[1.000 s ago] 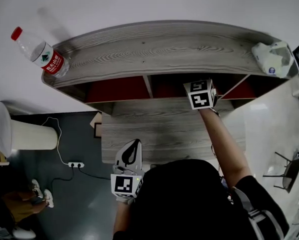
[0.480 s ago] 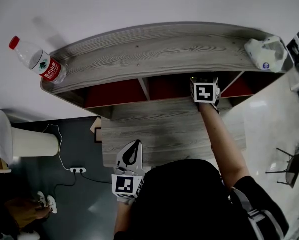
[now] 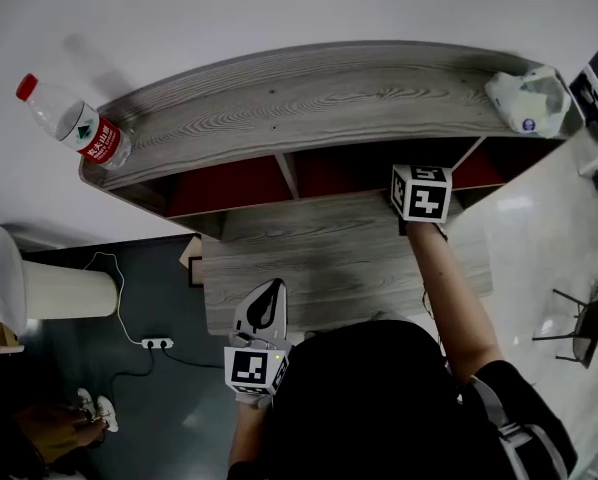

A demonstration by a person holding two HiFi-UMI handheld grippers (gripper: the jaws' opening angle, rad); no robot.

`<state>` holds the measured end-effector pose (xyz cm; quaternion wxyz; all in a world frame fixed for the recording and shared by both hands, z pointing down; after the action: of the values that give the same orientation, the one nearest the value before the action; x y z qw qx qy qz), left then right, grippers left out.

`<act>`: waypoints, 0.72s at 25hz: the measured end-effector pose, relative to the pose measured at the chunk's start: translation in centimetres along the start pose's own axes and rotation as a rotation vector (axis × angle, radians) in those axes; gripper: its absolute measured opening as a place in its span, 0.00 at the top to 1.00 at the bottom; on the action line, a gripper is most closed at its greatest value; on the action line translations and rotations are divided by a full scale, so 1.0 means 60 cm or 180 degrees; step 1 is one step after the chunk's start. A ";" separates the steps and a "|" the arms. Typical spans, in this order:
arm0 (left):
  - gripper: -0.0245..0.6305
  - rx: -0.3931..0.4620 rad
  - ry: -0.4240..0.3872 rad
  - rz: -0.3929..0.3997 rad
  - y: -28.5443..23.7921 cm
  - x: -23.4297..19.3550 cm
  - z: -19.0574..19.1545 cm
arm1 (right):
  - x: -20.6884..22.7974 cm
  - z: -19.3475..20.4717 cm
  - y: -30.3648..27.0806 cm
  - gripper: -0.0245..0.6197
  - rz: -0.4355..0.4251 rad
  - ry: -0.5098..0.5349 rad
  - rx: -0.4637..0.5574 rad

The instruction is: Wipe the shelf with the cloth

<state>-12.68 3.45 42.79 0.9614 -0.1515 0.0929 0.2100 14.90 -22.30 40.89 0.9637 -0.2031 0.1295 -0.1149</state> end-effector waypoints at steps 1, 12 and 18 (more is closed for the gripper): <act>0.96 -0.0006 -0.0008 0.0037 -0.004 0.002 0.000 | -0.005 0.002 0.013 0.87 -0.0049 -0.0022 0.0022; 0.96 -0.0108 0.0008 0.0484 -0.065 0.028 0.001 | -0.051 0.064 0.149 0.87 -0.0594 -0.0057 0.0223; 0.96 -0.0115 -0.0016 0.0680 -0.097 0.049 -0.008 | -0.061 0.098 0.197 0.87 -0.0693 0.0050 0.0502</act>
<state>-7.60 -0.60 43.10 0.9309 -0.1575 0.1023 0.3133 15.19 -8.63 41.88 0.9575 -0.1387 0.1048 -0.2302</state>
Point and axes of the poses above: the fingertips, and each gripper's own axes: y backward along the fingers, x to its right, z out of its underside, the point moved 6 cm from there along y, backward along the fingers, and after that the axes turned 11 degrees about y, right-handed, at the moved point
